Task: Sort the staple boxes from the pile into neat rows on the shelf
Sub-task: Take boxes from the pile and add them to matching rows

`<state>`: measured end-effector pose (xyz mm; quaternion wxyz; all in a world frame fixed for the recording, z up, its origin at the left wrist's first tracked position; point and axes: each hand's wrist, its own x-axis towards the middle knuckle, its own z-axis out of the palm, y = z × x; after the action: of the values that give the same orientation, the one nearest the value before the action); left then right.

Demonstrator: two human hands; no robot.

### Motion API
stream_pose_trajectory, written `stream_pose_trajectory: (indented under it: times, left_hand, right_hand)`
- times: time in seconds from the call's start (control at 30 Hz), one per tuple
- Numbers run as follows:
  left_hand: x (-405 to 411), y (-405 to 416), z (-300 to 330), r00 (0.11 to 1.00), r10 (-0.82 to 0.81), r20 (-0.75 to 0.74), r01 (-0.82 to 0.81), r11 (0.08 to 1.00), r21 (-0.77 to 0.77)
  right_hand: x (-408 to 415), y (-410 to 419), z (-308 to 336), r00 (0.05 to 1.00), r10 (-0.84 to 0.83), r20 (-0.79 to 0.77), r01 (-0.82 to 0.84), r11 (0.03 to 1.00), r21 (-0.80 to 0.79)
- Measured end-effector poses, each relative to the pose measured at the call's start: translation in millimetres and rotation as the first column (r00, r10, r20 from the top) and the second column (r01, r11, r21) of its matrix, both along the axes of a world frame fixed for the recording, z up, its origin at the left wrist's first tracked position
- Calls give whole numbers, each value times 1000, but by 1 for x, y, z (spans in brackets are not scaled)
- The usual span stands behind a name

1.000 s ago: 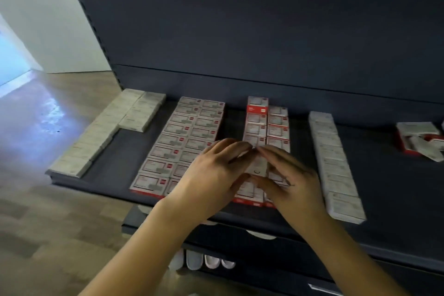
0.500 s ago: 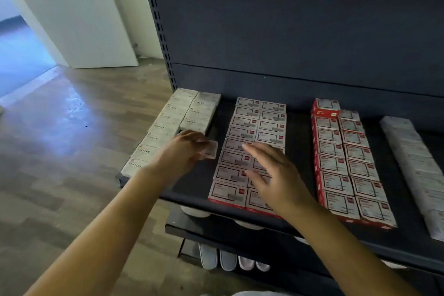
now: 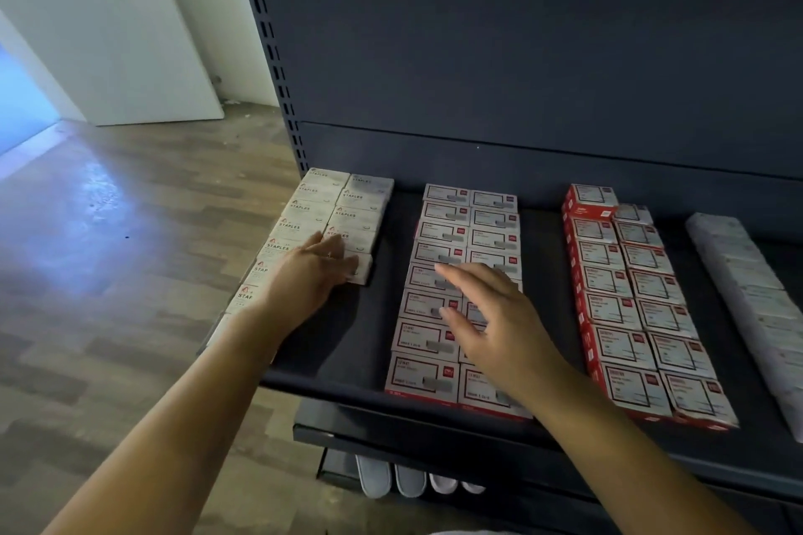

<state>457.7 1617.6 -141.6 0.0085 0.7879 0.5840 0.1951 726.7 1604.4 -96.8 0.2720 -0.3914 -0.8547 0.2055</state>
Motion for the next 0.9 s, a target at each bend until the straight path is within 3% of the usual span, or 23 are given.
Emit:
stream_pose_trajectory:
  times: [0.13, 0.43, 0.6, 0.73, 0.9]
  left_hand:
    - [1, 2, 1, 997, -41, 59, 41, 999, 9]
    - [4, 1, 0, 999, 11, 31, -12, 999, 37]
    - [19, 2, 3, 985, 108, 134, -106, 994, -15]
    - [32, 10, 0, 957, 282, 66, -278, 958, -72]
    - [34, 11, -5, 953, 304, -2, -303, 949, -90]
  right_hand:
    - [-1, 2, -3, 1000, -10, -16, 9, 1000, -27]
    - [2, 2, -3, 999, -3, -53, 1, 999, -33]
    - [11, 0, -3, 997, -20, -70, 17, 999, -38]
    - [13, -4, -5, 997, -10, -71, 7, 999, -45]
    - [16, -8, -4, 997, -9, -70, 7, 1000, -30]
